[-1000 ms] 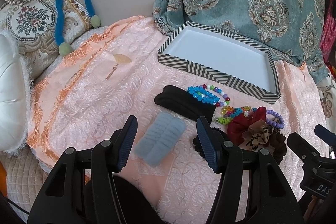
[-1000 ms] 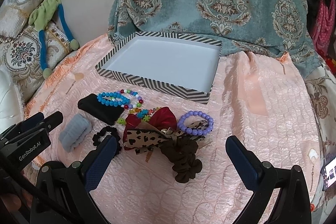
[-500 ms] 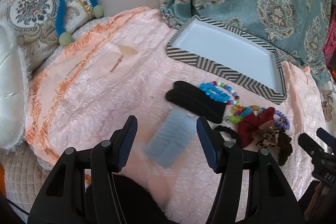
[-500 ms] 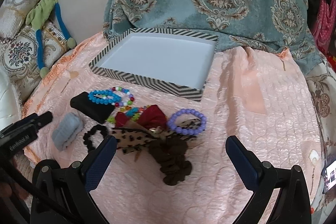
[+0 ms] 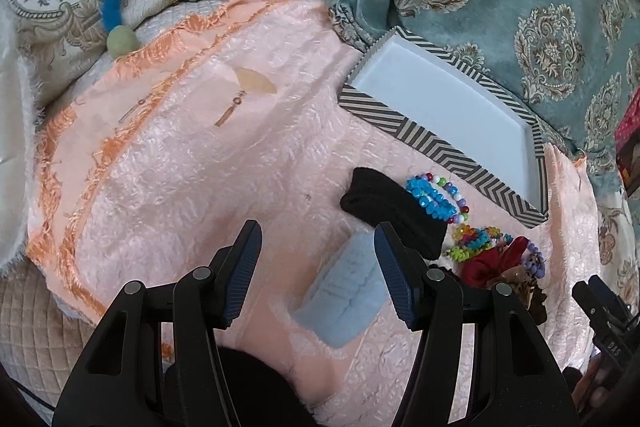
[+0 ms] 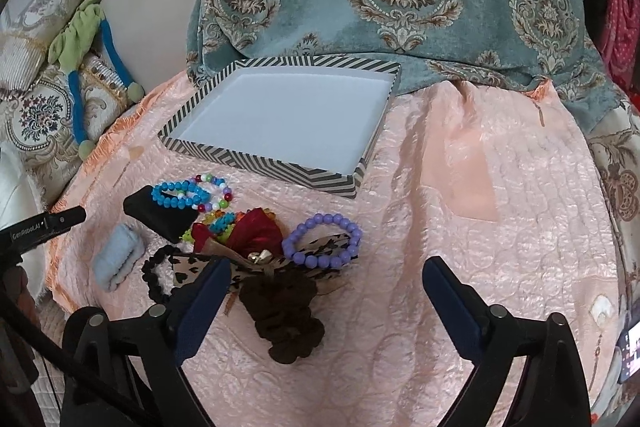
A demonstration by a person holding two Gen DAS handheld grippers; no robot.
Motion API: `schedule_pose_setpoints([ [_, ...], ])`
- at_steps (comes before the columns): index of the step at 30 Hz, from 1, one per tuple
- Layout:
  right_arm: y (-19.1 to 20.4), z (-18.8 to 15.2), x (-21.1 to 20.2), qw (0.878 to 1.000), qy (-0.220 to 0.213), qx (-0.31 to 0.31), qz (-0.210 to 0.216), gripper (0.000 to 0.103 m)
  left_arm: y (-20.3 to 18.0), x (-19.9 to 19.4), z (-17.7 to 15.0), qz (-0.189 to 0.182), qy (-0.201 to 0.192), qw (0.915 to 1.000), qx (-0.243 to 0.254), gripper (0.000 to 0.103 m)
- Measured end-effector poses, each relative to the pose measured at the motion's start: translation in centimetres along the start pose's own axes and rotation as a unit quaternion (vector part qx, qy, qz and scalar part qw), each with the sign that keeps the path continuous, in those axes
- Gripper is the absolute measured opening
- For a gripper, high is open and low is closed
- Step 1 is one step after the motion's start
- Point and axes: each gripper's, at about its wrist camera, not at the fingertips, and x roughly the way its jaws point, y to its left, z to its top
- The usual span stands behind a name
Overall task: Organize jewelry
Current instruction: 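Grasp the light blue fuzzy clip with left tool while right tool grasps black scrunchie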
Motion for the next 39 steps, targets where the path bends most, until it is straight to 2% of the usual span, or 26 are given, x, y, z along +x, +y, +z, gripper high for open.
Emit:
schedule_pose_setpoints([
  [2, -0.1, -0.1, 0.0, 1.0, 0.005, 0.003, 0.013, 0.083, -0.1, 0.4, 0.1, -0.013, 0.008, 0.9999, -0.002, 0.059],
  [4, 0.2, -0.4, -0.2, 0.999, 0.011, 0.005, 0.049, 0.083, -0.2, 0.6, 0.0, -0.023, 0.015, 0.9996, -0.004, 0.059],
  [9, 3.9, -1.5, -0.9, 0.99, 0.026, -0.038, 0.134, 0.075, -0.5, 0.9, -0.8, -0.039, 0.039, 0.9984, 0.01, 0.06],
  [11, 6.0, -2.0, -0.6, 0.984, 0.037, -0.06, 0.162, 0.068, -0.6, 0.9, -1.4, -0.045, 0.045, 0.9978, 0.016, 0.072],
  [12, 6.9, -2.2, -0.3, 0.982, 0.041, -0.07, 0.169, 0.066, -0.6, 1.0, -1.7, -0.049, 0.048, 0.9974, 0.02, 0.073],
  [14, 8.9, -2.5, 0.8, 0.979, 0.05, -0.094, 0.173, 0.056, -0.8, 1.2, -2.2, -0.051, 0.057, 0.9965, 0.035, 0.073],
  [23, 12.1, -1.1, 6.5, 0.978, 0.066, -0.123, 0.152, 0.048, -0.7, 3.6, -3.3, -0.039, 0.085, 0.993, 0.072, 0.073],
  [27, 12.6, -0.9, 8.2, 0.976, 0.078, -0.135, 0.15, 0.042, -0.4, 4.9, -3.4, -0.049, 0.096, 0.9917, 0.07, 0.073],
  [28, 12.7, -1.0, 8.7, 0.976, 0.08, -0.138, 0.145, 0.039, -0.2, 5.3, -3.4, -0.055, 0.102, 0.9911, 0.067, 0.072],
  [30, 12.7, -1.1, 9.6, 0.976, 0.09, -0.138, 0.142, 0.03, -0.1, 5.8, -3.5, -0.061, 0.108, 0.9902, 0.064, 0.061],
  [32, 12.6, -1.1, 10.5, 0.974, 0.101, -0.139, 0.147, 0.012, -0.1, 5.8, -3.6, -0.059, 0.102, 0.9908, 0.067, 0.048],
  [35, 12.5, -1.4, 10.2, 0.973, 0.097, -0.143, 0.155, 0.006, -0.4, 5.5, -3.5, -0.059, 0.092, 0.9915, 0.071, 0.039],
  [39, 12.2, -1.2, 8.8, 0.972, 0.086, -0.134, 0.173, 0.006, -0.2, 4.6, -3.2, -0.063, 0.079, 0.9931, 0.059, 0.031],
])
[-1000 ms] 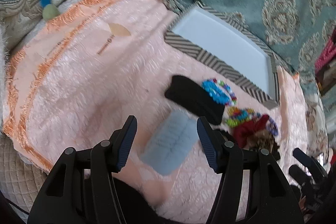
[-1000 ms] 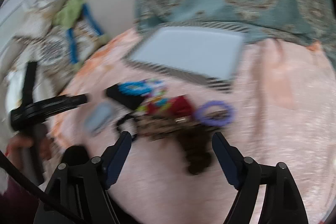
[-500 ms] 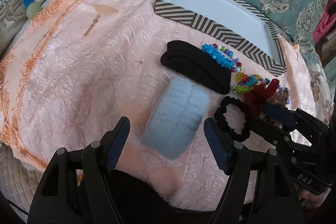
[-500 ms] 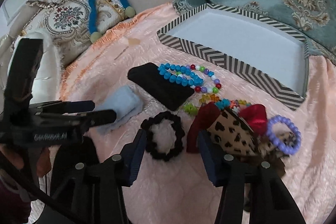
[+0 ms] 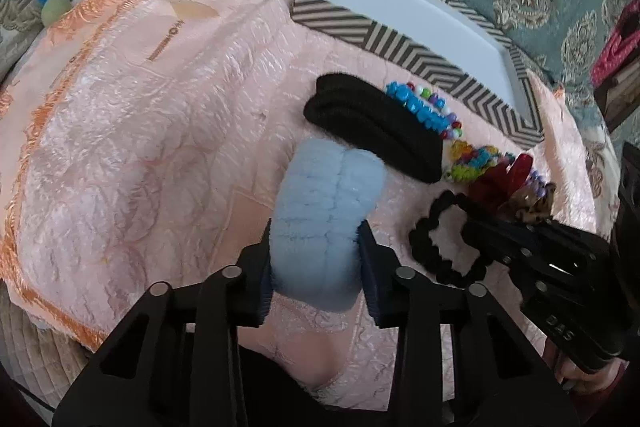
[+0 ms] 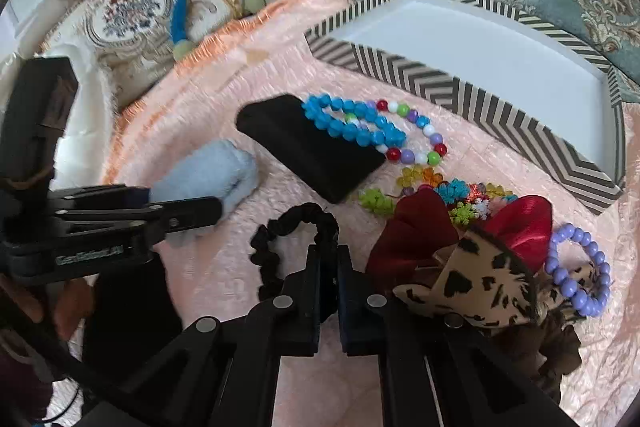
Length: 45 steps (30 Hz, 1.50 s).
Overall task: Organize jewelry
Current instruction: 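Grasp the light blue fuzzy clip with left tool while right tool grasps black scrunchie, then lower the blue clip into the tray with left tool while right tool drops the scrunchie in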
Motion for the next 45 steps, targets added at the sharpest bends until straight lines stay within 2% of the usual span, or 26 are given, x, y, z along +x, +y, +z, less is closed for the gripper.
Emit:
schedule_pose_setpoints([
  [4, 0.2, 0.0, -2.5, 0.999, -0.027, 0.009, 0.014, 0.006, -0.3, -1.8, 0.4, 0.0, -0.021, 0.9998, 0.003, 0.029],
  [12, 0.3, 1.0, -6.9, 0.997, -0.076, 0.02, 0.011, 0.006, -1.9, -4.2, 1.9, -0.003, -0.056, 0.9982, 0.019, 0.029],
  [22, -4.2, 3.5, -10.1, 0.989, -0.123, 0.064, -0.044, 0.006, -5.0, -4.0, 7.6, 0.001, -0.087, 0.9954, 0.04, 0.029],
  [33, -10.9, 7.8, -7.8, 0.982, -0.122, 0.108, -0.095, 0.006, -6.9, 2.2, 15.7, 0.039, -0.086, 0.9942, 0.052, 0.029],
  [41, -14.3, 8.7, -4.1, 0.982, -0.096, 0.132, -0.094, 0.006, -6.9, 7.6, 18.7, 0.066, -0.061, 0.9942, 0.059, 0.029],
  [45, -15.6, 8.2, -2.7, 0.983, -0.077, 0.138, -0.097, 0.006, -6.0, 10.2, 18.9, 0.077, -0.03, 0.9953, 0.049, 0.029],
])
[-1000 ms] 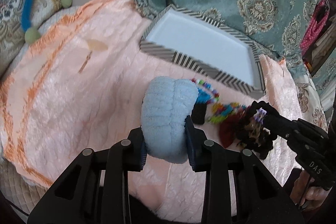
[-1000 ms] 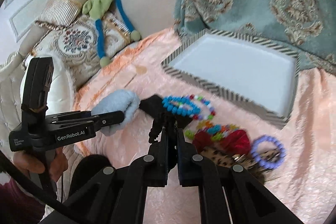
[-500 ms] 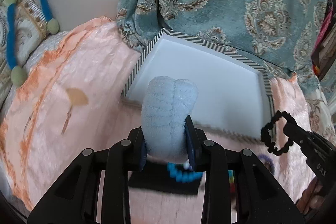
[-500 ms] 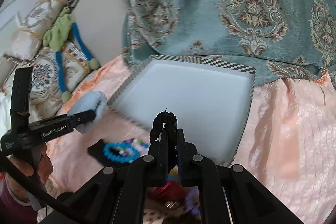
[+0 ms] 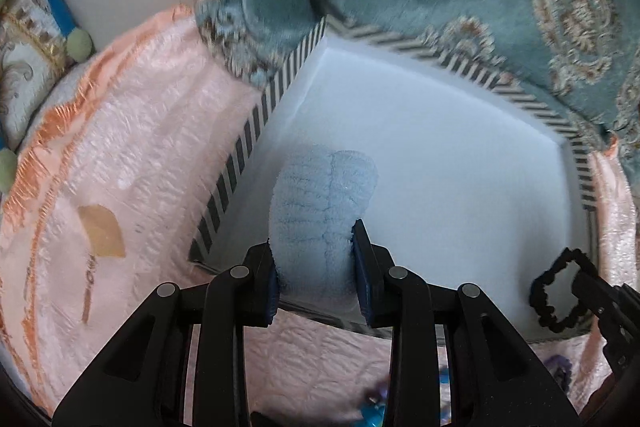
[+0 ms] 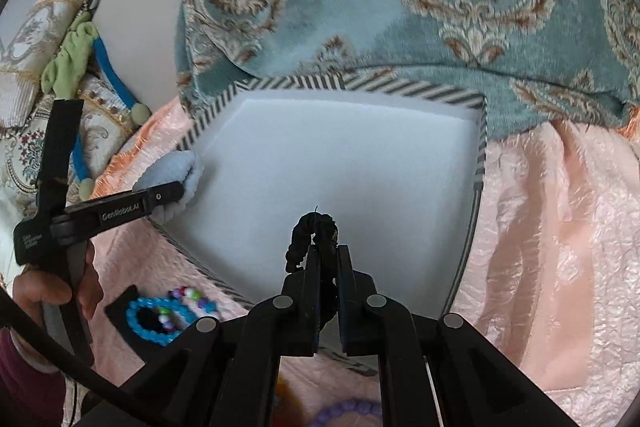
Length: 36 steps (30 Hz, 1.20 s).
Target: Organize jewelry
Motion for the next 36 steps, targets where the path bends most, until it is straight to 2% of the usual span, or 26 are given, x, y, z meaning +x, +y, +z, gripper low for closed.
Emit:
schedule_pose_setpoints([
  [8, -1.5, -1.7, 0.7, 0.999, 0.034, -0.024, -0.035, 0.006, -0.3, -0.7, -2.7, -0.005, 0.017, 0.9994, 0.028, 0.03],
  [12, -2.7, -1.8, 0.7, 0.999, 0.033, -0.01, -0.026, 0.006, -0.2, -1.2, -3.0, -0.009, 0.019, 0.9996, 0.021, 0.031],
  [15, -3.2, -1.6, 0.8, 0.999, 0.034, 0.01, -0.018, 0.008, -0.4, -1.4, -3.0, -0.006, 0.019, 0.9996, 0.018, 0.036],
  [16, -3.2, -1.6, 0.6, 0.999, 0.033, 0.013, -0.016, 0.013, -0.4, -1.6, -3.0, -0.004, 0.017, 0.9997, 0.018, 0.04],
  [19, -2.8, -1.6, 0.0, 1.0, 0.02, 0.011, -0.01, 0.041, -0.3, -2.5, -3.3, -0.005, 0.005, 0.9999, 0.014, 0.059],
  [20, -2.6, -1.6, -0.3, 1.0, 0.016, 0.009, -0.008, 0.043, -0.2, -2.9, -3.3, -0.01, -0.001, 0.9999, 0.01, 0.063],
  [23, -1.8, -1.7, -1.0, 1.0, 0.012, -0.002, -0.021, 0.043, -0.2, -4.5, -3.9, -0.003, -0.016, 0.9998, 0.01, 0.067],
  [27, -0.7, -2.2, -3.2, 1.0, -0.005, 0.003, -0.01, 0.043, -0.6, -6.7, -4.9, 0.004, -0.034, 0.9992, 0.019, 0.067],
  [31, 0.8, -3.3, -5.4, 1.0, -0.023, -0.006, -0.02, 0.043, -0.8, -9.3, -6.4, 0.008, -0.056, 0.9982, 0.017, 0.067],
  [36, 2.8, -5.3, -8.2, 0.998, -0.04, -0.02, -0.033, 0.044, -1.2, -12.3, -8.3, -0.002, -0.076, 0.997, 0.015, 0.067],
])
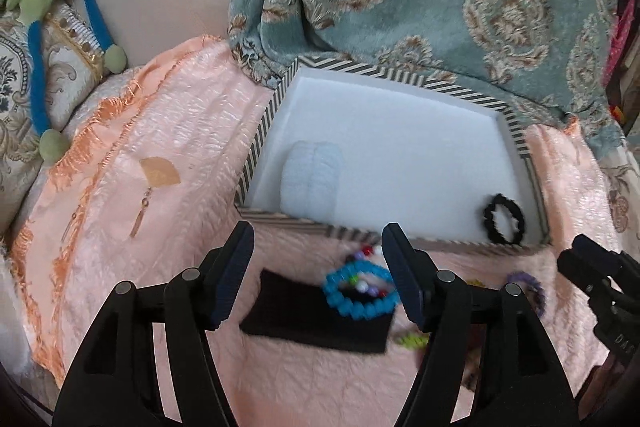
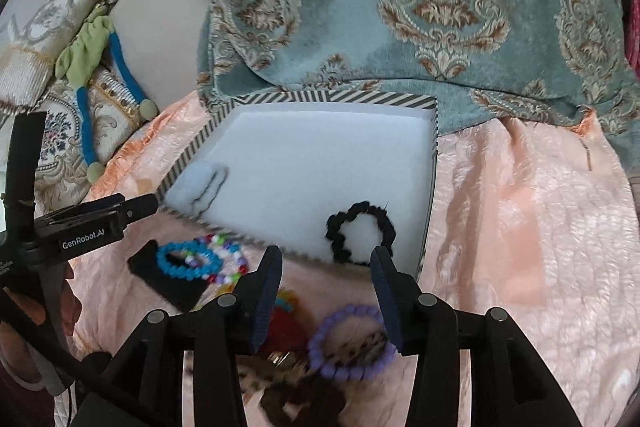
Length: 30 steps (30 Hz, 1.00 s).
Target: Organize jewelry
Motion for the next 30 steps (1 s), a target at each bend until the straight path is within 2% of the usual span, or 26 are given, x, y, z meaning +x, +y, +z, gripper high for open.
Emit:
schedule_pose_setpoints([
  [3, 0.6, -0.8, -1.4, 1.0, -0.008, 0.003, 0.0, 0.052, -0.6, -1.8, -1.0, 0.01, -0.017, 0.9998, 0.01, 0.067],
  [4, 0.8, -1.1, -2.0, 1.0, -0.012, 0.005, 0.002, 0.06, -0.8, -2.3, -1.3, 0.013, -0.021, 0.9996, 0.011, 0.067],
  [5, 1.0, -1.4, -2.6, 1.0, -0.016, 0.005, 0.003, 0.064, -0.9, -3.0, -1.7, 0.015, -0.029, 0.9994, 0.011, 0.067],
  [16, 3.6, -2.8, -6.6, 0.999, -0.041, -0.022, -0.004, 0.066, -1.3, -7.1, -4.1, 0.007, -0.057, 0.9983, 0.01, 0.067],
  [30, 3.4, -4.0, -8.5, 0.999, -0.046, -0.021, -0.008, 0.068, -1.7, -9.2, -5.5, 0.014, -0.069, 0.9974, 0.015, 0.067],
])
